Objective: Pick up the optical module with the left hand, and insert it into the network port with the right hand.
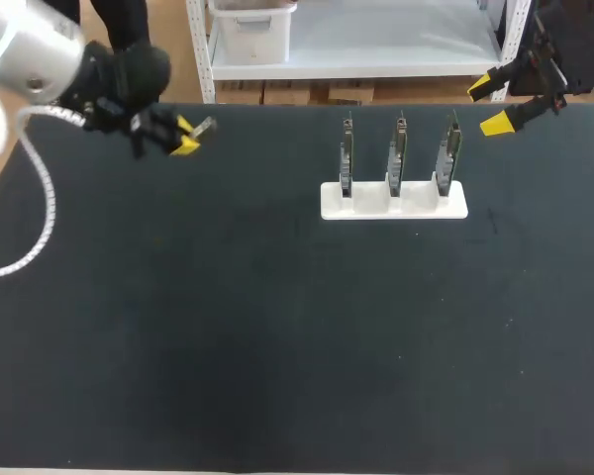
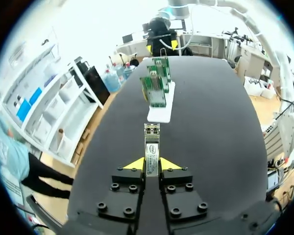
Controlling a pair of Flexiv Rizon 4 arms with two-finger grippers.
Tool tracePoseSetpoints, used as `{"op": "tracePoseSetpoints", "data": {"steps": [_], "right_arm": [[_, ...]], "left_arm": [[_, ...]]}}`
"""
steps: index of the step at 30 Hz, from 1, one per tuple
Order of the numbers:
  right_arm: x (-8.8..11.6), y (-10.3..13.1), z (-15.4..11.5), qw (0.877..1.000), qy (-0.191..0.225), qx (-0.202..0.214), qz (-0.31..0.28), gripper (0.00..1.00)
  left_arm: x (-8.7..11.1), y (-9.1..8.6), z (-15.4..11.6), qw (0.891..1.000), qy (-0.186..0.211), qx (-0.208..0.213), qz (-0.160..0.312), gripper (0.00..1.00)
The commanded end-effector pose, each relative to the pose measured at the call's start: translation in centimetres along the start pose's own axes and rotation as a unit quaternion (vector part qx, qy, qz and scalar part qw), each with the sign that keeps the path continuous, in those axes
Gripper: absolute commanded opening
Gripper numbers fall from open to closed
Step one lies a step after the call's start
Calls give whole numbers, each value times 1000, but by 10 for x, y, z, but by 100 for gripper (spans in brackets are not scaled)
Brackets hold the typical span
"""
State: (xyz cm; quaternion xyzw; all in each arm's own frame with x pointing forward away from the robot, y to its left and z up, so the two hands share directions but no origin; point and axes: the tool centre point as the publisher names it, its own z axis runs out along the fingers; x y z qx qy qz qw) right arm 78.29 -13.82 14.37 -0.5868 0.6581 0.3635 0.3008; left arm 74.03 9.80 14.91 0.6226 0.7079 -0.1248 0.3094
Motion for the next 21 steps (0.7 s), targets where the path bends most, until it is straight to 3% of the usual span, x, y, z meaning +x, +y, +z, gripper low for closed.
{"op": "tracePoseSetpoints", "data": {"steps": [1,11,21], "right_arm": [[0,2,0,1000,0,2,-1,100],[0,2,0,1000,0,2,-1,100],[0,2,0,1000,0,2,-1,100]], "left_arm": [[-27,21,15,1000,-9,7,2,0],[-92,40,35,997,-59,10,38,0],[-159,41,66,991,-112,34,71,0]]}}
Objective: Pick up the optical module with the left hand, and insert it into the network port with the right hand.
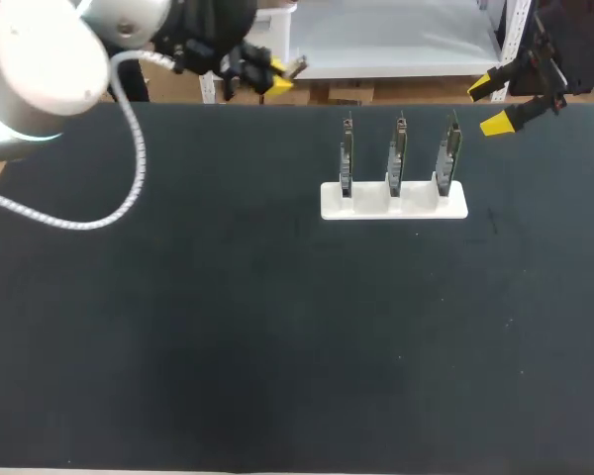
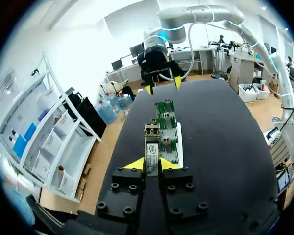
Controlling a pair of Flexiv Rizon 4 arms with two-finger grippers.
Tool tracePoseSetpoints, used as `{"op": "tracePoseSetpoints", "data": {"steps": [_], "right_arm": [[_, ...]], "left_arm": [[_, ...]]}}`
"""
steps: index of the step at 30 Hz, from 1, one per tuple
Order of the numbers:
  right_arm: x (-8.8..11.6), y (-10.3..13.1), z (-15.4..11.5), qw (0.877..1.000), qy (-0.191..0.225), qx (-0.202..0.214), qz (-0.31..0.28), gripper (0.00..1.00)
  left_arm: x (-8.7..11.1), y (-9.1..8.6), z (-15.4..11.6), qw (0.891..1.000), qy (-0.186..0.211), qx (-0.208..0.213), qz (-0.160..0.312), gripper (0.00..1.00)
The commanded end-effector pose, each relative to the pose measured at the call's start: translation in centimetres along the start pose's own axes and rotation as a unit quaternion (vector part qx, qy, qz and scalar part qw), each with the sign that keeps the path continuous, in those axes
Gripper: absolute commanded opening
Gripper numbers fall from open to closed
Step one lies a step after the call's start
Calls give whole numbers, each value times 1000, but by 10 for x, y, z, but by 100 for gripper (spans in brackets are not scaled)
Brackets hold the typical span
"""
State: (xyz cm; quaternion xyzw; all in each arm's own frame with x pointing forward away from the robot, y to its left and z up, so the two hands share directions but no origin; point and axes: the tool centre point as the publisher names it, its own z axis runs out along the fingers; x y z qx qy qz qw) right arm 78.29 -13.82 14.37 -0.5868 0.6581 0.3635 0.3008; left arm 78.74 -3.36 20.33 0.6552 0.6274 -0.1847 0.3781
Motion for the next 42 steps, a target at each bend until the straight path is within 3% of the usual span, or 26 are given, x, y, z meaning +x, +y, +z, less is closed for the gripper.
{"op": "tracePoseSetpoints", "data": {"steps": [1,11,14,25,42], "right_arm": [[0,2,0,1000,0,2,-1,100],[0,2,0,1000,0,2,-1,100],[0,2,0,1000,0,2,-1,100],[0,2,0,1000,0,2,-1,100],[0,2,0,1000,0,2,-1,100]], "left_arm": [[-18,12,28,1000,-8,17,8,0],[-62,7,75,997,-65,39,6,0],[-74,7,88,994,-101,44,-8,0],[-116,0,123,988,-146,45,-7,0],[-131,-14,166,970,-226,68,-53,0]]}}
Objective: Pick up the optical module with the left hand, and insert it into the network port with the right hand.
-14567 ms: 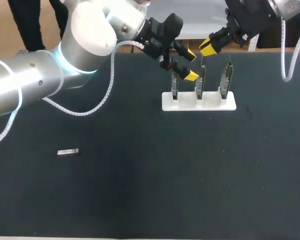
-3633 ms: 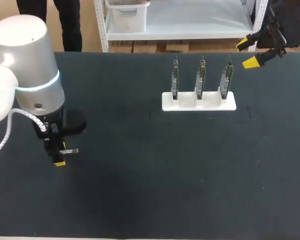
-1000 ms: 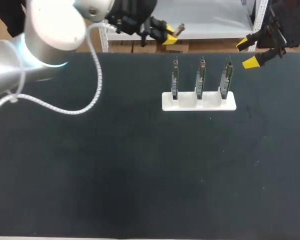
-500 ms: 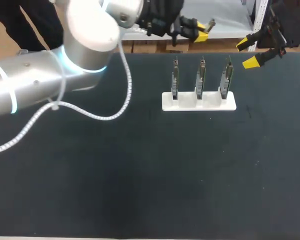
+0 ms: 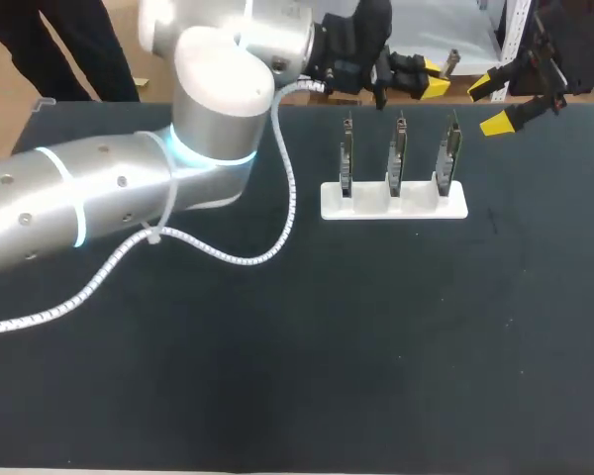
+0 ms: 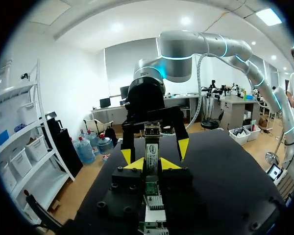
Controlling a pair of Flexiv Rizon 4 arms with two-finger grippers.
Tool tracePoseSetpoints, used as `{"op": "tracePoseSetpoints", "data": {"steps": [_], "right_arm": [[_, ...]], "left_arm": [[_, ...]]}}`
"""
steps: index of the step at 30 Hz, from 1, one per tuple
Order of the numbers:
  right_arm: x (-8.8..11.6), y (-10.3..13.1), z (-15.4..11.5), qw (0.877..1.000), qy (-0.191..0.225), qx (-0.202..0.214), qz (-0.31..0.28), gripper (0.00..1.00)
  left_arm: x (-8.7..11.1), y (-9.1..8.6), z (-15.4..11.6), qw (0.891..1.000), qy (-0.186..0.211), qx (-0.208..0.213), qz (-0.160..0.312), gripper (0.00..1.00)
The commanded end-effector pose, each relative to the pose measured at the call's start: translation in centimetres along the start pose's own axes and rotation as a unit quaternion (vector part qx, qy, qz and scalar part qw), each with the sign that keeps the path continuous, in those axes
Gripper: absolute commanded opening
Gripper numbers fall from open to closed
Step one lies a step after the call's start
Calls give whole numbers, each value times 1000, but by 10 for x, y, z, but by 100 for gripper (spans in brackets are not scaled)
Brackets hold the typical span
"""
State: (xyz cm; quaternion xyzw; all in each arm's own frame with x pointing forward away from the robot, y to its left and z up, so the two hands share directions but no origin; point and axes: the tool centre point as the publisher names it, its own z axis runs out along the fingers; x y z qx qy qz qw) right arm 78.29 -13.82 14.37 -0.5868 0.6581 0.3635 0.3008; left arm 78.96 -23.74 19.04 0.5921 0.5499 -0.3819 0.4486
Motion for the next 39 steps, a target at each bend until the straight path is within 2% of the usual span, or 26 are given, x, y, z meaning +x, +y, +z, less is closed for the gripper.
{"op": "tracePoseSetpoints", "data": {"steps": [1,20,39], "right_arm": [[0,2,0,1000,0,2,-1,100],[0,2,0,1000,0,2,-1,100],[0,2,0,1000,0,2,-1,100]], "left_arm": [[2,3,10,1000,-15,0,-5,0],[11,0,23,996,-77,15,-33,0],[11,-6,43,994,-92,40,-41,0]]}}
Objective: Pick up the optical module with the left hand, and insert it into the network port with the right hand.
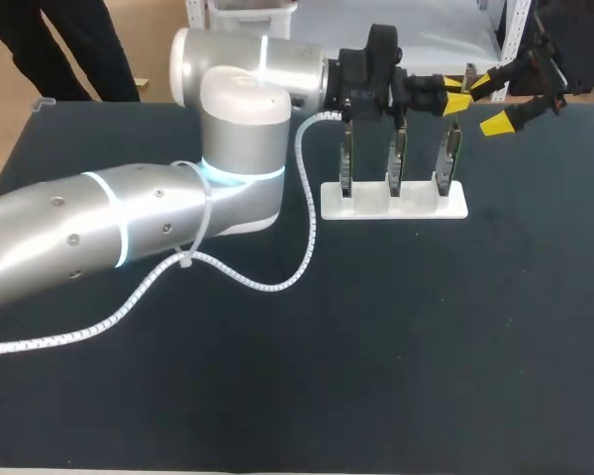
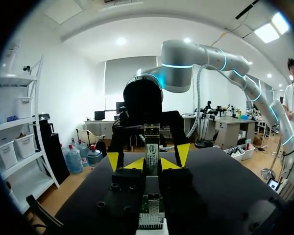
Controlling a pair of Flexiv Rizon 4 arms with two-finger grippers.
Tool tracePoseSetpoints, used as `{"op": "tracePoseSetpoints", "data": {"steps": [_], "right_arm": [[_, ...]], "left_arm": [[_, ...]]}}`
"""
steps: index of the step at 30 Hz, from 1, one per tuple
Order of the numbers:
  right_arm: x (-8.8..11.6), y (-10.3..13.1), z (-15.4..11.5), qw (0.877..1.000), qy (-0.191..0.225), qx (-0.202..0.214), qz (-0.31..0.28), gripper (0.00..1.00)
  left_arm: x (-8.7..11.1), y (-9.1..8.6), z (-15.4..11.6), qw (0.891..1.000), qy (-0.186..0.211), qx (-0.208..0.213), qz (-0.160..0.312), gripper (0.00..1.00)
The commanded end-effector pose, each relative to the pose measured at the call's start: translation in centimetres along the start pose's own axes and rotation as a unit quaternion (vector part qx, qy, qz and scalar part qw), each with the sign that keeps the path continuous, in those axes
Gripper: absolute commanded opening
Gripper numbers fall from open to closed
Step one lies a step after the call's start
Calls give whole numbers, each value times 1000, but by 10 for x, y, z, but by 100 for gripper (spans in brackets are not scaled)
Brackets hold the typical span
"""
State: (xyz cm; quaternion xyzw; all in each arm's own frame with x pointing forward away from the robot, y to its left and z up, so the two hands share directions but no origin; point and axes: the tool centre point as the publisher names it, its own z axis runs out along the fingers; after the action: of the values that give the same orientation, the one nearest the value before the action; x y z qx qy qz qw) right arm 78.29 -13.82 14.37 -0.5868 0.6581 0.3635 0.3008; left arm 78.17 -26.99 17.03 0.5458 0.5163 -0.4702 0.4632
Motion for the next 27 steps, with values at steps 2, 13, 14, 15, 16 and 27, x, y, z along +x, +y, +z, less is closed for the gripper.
{"op": "tracePoseSetpoints", "data": {"steps": [2,13,14,15,16,27], "right_arm": [[0,2,0,1000,0,2,-1,100],[0,2,0,1000,0,2,-1,100],[0,2,0,1000,0,2,-1,100],[0,2,0,1000,0,2,-1,100],[0,2,0,1000,0,2,-1,100],[0,2,0,1000,0,2,-1,100]], "left_arm": [[4,4,6,1000,1,8,-4,0],[8,-5,3,1000,-2,3,-10,0],[10,-6,3,1000,-2,2,-12,0],[11,-7,2,1000,-3,2,-14,0],[12,-7,2,1000,-2,1,-16,0],[14,-8,-5,1000,-3,-12,-18,0]]}}
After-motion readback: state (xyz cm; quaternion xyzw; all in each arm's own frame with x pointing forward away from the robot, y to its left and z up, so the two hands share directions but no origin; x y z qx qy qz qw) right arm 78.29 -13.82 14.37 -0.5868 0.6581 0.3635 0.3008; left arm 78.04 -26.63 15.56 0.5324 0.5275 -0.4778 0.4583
